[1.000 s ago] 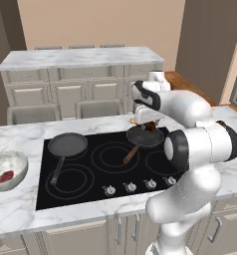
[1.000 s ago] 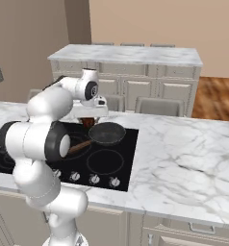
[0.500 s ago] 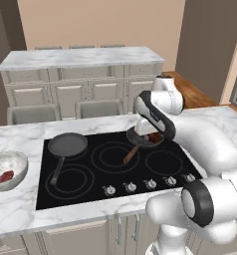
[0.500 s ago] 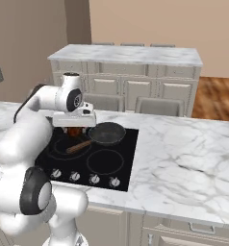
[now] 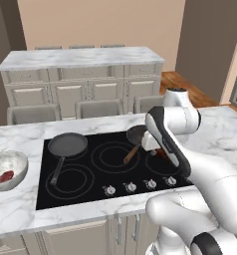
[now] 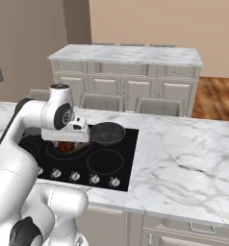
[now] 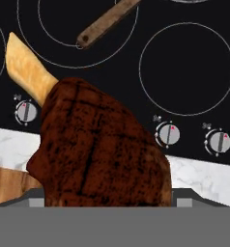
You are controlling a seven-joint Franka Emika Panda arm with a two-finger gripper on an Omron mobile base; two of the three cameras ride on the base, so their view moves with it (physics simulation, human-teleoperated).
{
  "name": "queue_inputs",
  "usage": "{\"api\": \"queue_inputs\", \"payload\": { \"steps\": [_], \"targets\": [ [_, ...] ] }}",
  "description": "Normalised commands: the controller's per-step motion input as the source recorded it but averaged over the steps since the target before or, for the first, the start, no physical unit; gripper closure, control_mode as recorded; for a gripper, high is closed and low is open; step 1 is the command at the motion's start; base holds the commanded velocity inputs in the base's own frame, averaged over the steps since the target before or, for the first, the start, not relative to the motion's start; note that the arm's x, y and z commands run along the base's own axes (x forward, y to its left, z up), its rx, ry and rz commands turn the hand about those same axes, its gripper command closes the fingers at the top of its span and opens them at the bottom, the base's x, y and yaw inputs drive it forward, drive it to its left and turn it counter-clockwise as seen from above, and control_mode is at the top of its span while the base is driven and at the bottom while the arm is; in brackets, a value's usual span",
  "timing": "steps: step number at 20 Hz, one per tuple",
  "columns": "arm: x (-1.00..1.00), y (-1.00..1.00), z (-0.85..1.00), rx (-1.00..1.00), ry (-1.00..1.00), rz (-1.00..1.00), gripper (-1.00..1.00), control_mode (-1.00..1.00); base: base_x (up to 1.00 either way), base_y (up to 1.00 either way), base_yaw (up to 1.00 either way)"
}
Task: Place one of the steaks on the plate and the other in the bowl. Then place the bowl in the fridge.
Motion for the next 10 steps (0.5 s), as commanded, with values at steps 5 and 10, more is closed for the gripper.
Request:
{"api": "queue_inputs", "payload": {
  "steps": [5, 10],
  "targets": [
    [-0.08, 0.2, -0.05, 0.0, 0.0, 0.0, 1.0, 1.0, -0.14, 0.32, -0.01],
    [0.0, 0.0, 0.0, 0.0, 0.0, 0.0, 1.0, 1.0, -0.17, 0.99, -0.09]
  ]
}}
